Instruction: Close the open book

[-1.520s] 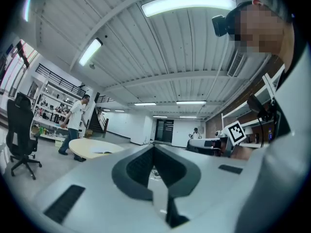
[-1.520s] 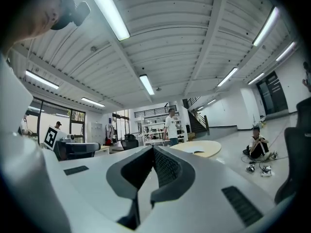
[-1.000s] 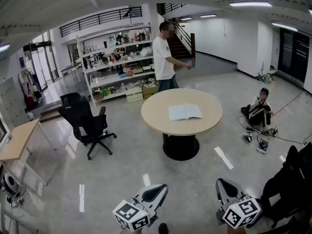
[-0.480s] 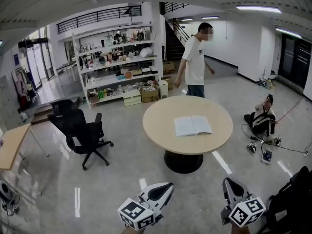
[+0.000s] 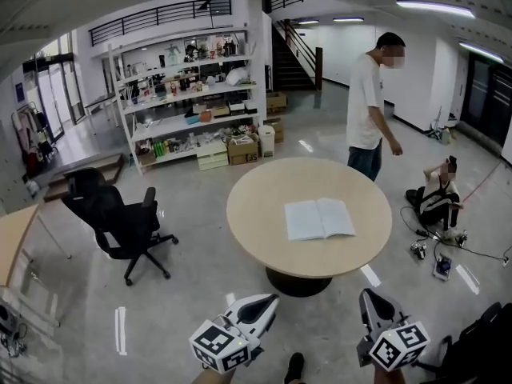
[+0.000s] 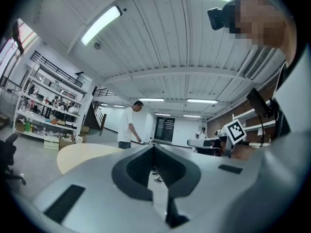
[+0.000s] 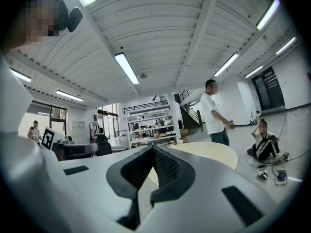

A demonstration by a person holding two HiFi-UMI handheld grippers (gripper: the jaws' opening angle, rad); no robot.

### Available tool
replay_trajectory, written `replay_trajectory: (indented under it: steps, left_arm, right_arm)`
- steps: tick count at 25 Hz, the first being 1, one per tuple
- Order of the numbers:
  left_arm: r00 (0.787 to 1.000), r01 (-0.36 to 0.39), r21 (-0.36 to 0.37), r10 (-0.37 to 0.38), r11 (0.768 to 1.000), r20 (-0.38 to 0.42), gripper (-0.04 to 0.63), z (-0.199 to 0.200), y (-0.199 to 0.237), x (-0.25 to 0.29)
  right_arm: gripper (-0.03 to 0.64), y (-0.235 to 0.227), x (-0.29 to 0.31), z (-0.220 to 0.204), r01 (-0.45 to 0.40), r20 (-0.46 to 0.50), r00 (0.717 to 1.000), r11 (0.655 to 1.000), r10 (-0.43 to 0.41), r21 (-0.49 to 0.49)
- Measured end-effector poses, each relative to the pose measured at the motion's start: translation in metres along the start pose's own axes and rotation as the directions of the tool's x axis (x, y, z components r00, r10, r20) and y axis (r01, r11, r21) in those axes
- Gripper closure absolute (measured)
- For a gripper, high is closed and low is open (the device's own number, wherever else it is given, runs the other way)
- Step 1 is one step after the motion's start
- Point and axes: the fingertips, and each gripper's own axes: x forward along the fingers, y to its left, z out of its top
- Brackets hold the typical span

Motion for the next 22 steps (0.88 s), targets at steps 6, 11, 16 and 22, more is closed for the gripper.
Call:
replay_trajectory:
  steps: [6,11,16,22]
  left_arm:
    - [0.999,-0.033,0.006,0.033,0.999,0.003,0.606,0.016,0.072,0.099]
    - [0.998,-0.063,-0.020,0.063,0.998,-0.008,0.606,0.017,0.124,0.162]
    - [0.996,-0.087,-0.017,0.087,0.996,-0.036,0.606,0.020,0.175,0.205]
    - [0.996,-0.075,-0.019,0.074,0.997,-0.057,0.606,0.016,0.239,0.254]
  right_arm:
    - [0.620,-0.067,0.107,0.026,-0.043,-0.003,0.999,0.999,0.043,0.001]
    - [0.620,-0.108,0.184,0.033,-0.073,-0.024,0.997,0.997,0.073,-0.008]
    - [0.620,-0.131,0.253,0.031,-0.091,-0.057,0.994,0.996,0.092,0.009]
    - [0.620,-0.151,0.332,0.025,-0.075,-0.080,0.994,0.997,0.077,0.023]
